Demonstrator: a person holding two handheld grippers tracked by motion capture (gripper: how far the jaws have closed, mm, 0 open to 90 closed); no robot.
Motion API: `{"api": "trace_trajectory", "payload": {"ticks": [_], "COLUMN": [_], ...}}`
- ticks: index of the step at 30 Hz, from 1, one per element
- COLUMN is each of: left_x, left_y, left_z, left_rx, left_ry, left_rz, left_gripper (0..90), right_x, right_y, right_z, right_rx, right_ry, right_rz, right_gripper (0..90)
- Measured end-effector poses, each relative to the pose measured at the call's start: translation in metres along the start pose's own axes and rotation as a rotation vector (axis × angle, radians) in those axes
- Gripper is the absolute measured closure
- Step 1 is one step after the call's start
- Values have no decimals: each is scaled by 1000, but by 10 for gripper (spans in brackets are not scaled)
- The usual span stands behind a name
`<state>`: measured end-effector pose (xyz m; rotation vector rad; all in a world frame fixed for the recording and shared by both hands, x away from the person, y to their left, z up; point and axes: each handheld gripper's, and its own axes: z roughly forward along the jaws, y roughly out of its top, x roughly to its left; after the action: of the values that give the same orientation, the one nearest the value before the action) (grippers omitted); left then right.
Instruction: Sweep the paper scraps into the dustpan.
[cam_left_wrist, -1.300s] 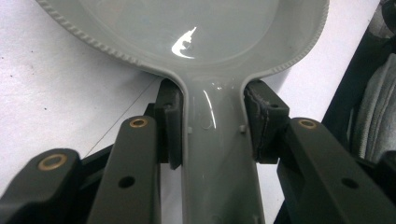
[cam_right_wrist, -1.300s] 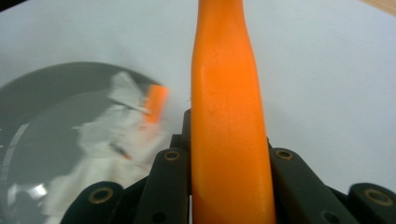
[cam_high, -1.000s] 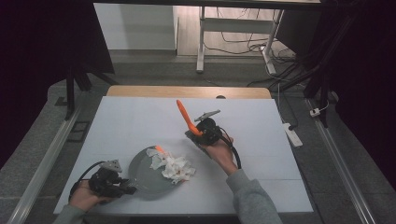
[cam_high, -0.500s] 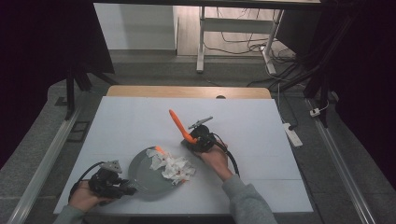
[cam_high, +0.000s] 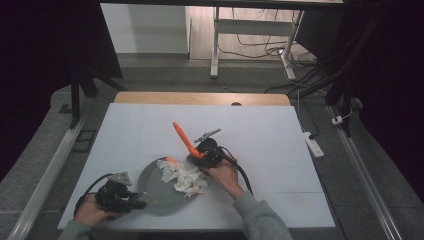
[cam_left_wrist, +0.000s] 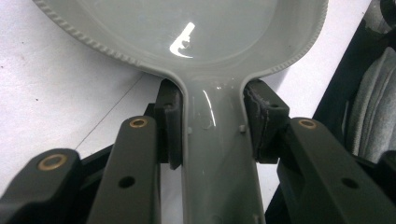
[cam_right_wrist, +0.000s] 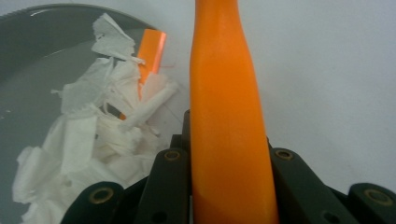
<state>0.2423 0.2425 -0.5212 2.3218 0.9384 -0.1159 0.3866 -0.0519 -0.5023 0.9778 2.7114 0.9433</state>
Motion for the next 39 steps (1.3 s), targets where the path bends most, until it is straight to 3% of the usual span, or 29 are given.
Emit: {"api": "trace_trajectory", "payload": {"ticks": [11,18,25,29,35,39], "left_x": [0,-1,-1,-1,-1,-1], "left_y": [1,1,1,1,1,1], "left_z": [1,2,2,2,2,2], "left_rx": [1,2,1,0,0,-1], "left_ry": [-2,-3,-4,-6,-6,-5], "left_rz": [3,4,4,3,2,1], "left_gripper": [615,614,614,614,614,614], "right_x": [13,30,53,47,23,7], "right_y": [4,12,23,27,26,24], "right_z": [6,13,15,1,-20,-23], "right_rx": [-1,-10,-40,-75,-110,-103], "right_ry": [41,88,165,135,49,-7], "right_rz": [-3,-10,-64,-54,-25,-5], "right_gripper": [768,768,768,768,767,767]}}
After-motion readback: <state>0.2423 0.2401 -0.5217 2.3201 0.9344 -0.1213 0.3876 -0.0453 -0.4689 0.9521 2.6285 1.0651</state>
